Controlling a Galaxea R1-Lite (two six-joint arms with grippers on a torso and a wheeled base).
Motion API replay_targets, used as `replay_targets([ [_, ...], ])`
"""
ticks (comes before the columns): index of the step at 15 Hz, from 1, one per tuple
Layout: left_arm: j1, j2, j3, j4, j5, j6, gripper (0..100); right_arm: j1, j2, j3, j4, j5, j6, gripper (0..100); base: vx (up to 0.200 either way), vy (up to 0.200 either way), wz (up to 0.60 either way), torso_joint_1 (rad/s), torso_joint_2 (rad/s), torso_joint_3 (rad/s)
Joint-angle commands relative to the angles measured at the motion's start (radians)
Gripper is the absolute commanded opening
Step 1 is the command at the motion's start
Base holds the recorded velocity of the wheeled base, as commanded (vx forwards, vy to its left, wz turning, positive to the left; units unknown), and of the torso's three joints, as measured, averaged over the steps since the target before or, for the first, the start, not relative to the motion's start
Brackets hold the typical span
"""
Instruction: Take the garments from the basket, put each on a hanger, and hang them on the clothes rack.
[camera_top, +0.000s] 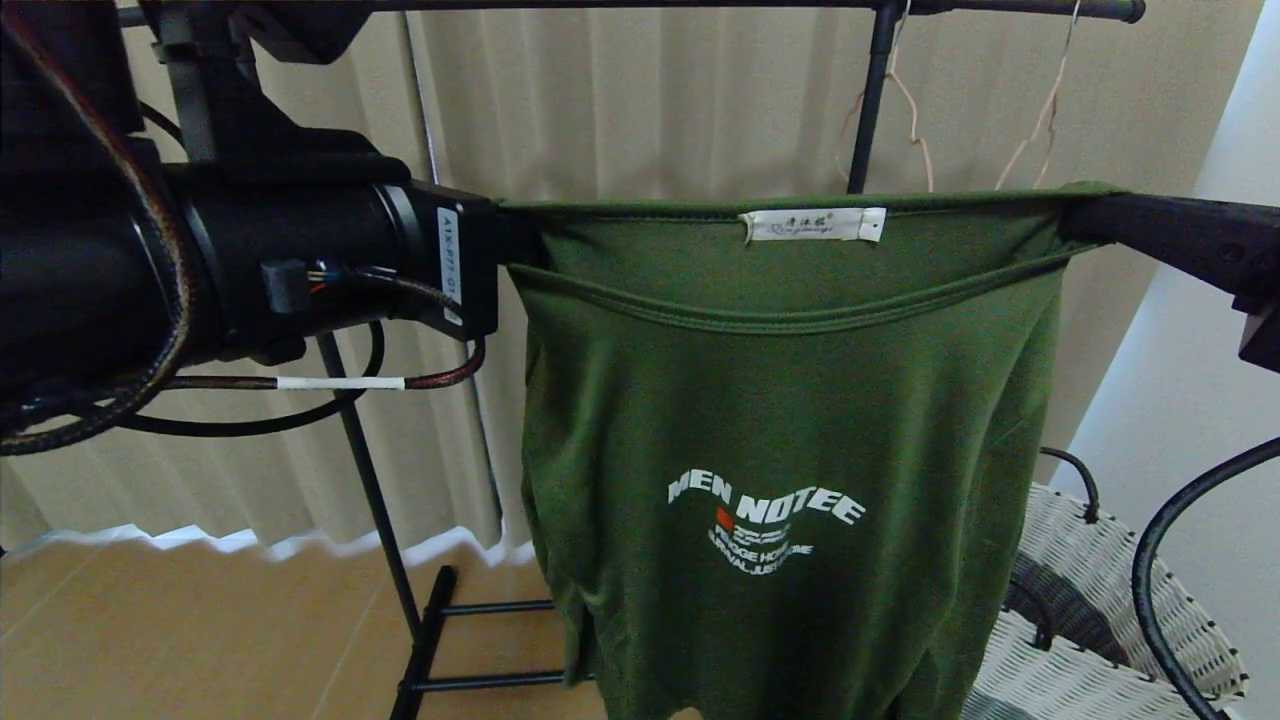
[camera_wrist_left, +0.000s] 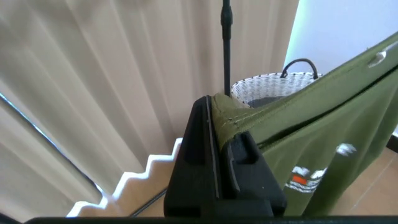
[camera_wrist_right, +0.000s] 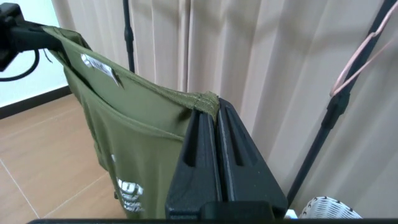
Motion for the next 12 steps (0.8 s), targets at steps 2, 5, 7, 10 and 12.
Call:
replay_targets([
  [2, -0.004, -0.016, 0.015, 0.003, 0.001, 0.0, 0, 0.0, -0.006, 0.01, 0.0, 0.001, 0.001, 0, 0.0, 0.0, 0.0, 0.0, 0.0, 0.0],
  [5, -0.004, -0.018, 0.044, -0.001, 0.001, 0.0, 0, -0.001, -0.004, 0.001, 0.003, 0.002, -0.001, 0, 0.0, 0.0, 0.0, 0.0, 0.0, 0.0],
  [7, -0.002, -0.016, 0.044, -0.001, 0.001, 0.0, 0, -0.001, -0.004, 0.007, 0.008, 0.002, -0.001, 0, 0.0, 0.0, 0.0, 0.0, 0.0, 0.0],
  [10, -0.002, -0.016, 0.045, -0.001, 0.001, 0.0, 0, 0.0, -0.004, 0.01, 0.011, 0.001, -0.001, 100, 0.0, 0.0, 0.0, 0.0, 0.0, 0.0],
  [12, -0.002, -0.016, 0.045, -0.001, 0.001, 0.0, 0, -0.001, -0.004, 0.012, 0.002, -0.001, -0.001, 100, 0.0, 0.0, 0.0, 0.0, 0.0, 0.0],
])
